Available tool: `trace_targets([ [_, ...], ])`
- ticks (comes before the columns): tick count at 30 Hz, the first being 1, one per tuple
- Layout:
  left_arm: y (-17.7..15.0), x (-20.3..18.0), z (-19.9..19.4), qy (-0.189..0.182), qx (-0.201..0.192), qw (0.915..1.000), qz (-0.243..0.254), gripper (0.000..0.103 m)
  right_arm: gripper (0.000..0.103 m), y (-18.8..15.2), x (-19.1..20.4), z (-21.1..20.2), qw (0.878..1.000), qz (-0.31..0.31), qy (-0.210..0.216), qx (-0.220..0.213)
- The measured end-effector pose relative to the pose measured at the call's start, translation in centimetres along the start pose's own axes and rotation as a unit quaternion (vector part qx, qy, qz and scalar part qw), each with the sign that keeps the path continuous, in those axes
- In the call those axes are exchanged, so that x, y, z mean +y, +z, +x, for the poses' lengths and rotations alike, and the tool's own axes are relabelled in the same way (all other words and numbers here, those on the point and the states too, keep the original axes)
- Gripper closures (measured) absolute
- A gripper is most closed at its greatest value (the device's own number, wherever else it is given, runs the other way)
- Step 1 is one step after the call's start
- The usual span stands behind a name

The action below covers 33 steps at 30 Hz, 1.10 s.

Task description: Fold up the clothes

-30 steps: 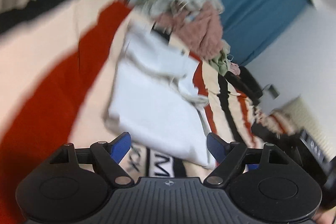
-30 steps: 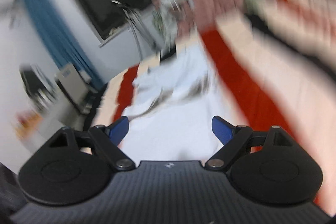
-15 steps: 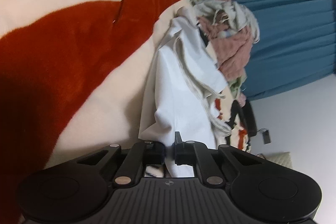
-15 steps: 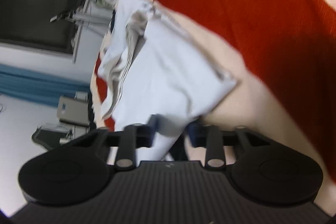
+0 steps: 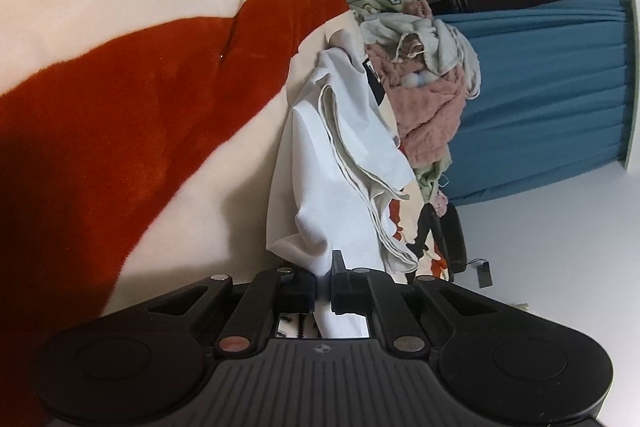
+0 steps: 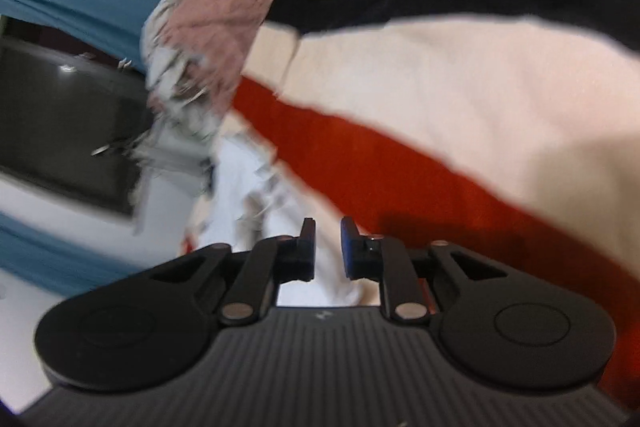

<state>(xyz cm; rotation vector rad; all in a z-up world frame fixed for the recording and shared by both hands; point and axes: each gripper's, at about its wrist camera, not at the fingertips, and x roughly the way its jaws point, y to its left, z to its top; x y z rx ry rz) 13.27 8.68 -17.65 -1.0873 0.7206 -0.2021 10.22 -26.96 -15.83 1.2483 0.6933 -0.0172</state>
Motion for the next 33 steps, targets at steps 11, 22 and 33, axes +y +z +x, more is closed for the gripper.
trace_targets([
  [11,-0.1,-0.7,-0.1,-0.012,-0.019,0.9991,0.036,0.097,0.085,-0.8,1.2,1.3,0.998,-0.040,0.038,0.025],
  [22,-3.5,-7.5,-9.5,-0.059,-0.086,0.9839,0.145,0.098,0.096,-1.4,4.5,-4.0,0.984,-0.135,0.095,-0.059],
  [33,-15.6,-5.4,-23.1,-0.019,-0.104,0.9806,0.165,0.098,0.096,-11.0,0.1,-19.7,0.961,-0.241,0.095,-0.095],
])
